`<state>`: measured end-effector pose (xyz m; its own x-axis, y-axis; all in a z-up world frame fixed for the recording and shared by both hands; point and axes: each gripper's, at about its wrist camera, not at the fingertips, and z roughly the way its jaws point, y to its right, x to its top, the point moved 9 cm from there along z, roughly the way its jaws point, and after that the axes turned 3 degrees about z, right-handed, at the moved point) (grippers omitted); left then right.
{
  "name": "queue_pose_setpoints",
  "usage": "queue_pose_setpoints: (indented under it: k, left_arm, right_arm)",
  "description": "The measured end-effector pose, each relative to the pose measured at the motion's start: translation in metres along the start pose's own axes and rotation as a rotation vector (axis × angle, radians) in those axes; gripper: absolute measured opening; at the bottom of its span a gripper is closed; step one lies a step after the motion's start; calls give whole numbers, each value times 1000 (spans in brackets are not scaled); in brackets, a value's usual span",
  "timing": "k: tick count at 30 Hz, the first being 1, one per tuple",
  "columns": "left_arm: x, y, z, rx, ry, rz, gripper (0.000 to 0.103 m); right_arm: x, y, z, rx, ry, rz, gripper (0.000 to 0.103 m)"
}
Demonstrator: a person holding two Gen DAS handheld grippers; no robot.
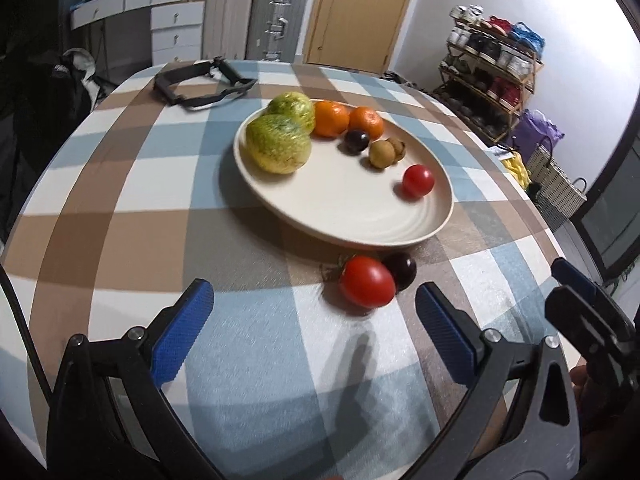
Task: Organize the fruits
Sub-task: 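Move both grippers back toward the last tomato and plum, then grasp the red tomato with the left gripper while the right gripper grasps the dark plum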
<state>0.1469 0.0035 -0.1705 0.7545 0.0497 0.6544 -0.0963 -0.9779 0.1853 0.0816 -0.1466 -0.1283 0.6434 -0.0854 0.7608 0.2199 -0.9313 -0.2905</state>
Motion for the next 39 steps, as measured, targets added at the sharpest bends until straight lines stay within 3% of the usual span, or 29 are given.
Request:
queue_pose_setpoints:
  k: [3,5,10,13,23,29,39]
  left_arm:
    - [4,5,6,-29,-8,11,92]
    - [5,7,9,-53,-17,4,78]
    - [6,11,16,-120,-39,-6,55]
    - [5,18,17,-197,-51,-2,29]
    - [6,4,11,-224,-26,-57,28]
    - [11,-12,-11,-233,25,-86,28]
    - [17,-44,-57,-230,116,-116,28]
  right_arm:
    - [-3,5,3,-1,-16,18,103]
    - [-4,8,5,0,-24,27,103]
    - [-3,9,8,6,-34,35,103]
    - [-4,9,10,8,-41,36,103]
    - [-7,8,19,11,-79,41,103]
    - [-8,-4,29,58,-127,35,103]
    - [-13,-38,74,89,-263,-50,102]
